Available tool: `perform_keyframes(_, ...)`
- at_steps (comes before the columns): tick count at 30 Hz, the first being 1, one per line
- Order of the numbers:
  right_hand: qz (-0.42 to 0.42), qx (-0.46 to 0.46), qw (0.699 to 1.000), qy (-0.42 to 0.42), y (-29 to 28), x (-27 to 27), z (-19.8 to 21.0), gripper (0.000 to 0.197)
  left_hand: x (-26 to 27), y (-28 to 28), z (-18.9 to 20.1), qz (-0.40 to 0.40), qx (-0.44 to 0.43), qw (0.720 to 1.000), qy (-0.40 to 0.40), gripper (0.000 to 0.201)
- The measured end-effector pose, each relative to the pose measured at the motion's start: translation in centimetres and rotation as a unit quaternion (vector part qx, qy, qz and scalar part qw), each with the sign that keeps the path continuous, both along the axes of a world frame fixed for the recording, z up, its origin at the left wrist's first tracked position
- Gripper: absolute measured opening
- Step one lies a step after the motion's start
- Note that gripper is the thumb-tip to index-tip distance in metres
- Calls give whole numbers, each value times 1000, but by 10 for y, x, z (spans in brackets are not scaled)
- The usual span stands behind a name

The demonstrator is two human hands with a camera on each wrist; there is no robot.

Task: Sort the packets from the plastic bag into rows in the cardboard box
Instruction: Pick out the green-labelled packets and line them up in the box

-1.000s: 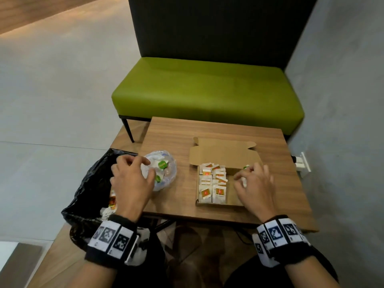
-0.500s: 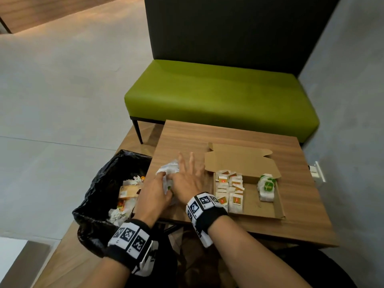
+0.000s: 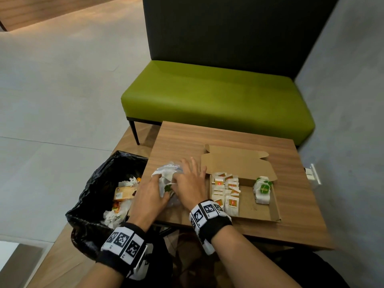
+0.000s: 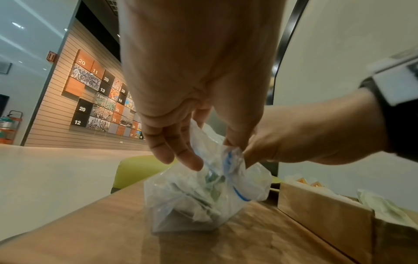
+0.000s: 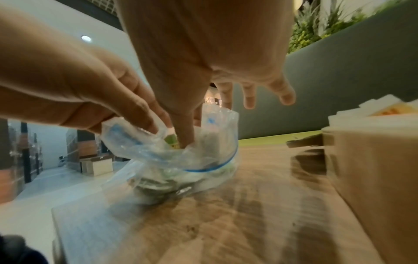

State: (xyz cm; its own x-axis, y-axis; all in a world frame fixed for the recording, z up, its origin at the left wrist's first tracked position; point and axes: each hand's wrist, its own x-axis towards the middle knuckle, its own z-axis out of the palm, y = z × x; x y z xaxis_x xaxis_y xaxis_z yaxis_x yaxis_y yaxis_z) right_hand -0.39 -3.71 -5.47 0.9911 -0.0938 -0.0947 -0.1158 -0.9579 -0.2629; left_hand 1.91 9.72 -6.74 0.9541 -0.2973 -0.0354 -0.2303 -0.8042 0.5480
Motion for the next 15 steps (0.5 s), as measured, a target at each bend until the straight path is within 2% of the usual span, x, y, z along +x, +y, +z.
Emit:
perform_keyframes(4, -62, 102, 985, -122, -15, -11, -7, 13, 5, 4, 0, -2, 11, 1000, 5, 59)
perform_keyframes(7, -104, 193, 961, -168, -24, -22, -4, 12, 4, 6, 2, -5, 16, 1000, 8, 57)
perform_keyframes(10, -166, 360, 901, -178, -33, -36, 6, 9, -1, 9, 9, -33, 58, 998, -5, 52)
perform_keyframes(12, -186, 441, 861, -175, -41, -47, 11, 7, -8, 11, 16, -38, 103, 993, -42, 45)
perform_keyframes(14, -192, 488, 835, -168, -49, -56, 13, 7, -18, 10, 26, -23, 61, 992, -109, 34)
perform_keyframes(15, -193, 508, 823, -166, -52, -60, 12, 6, -24, 8, 31, -18, -2, 991, -135, 31)
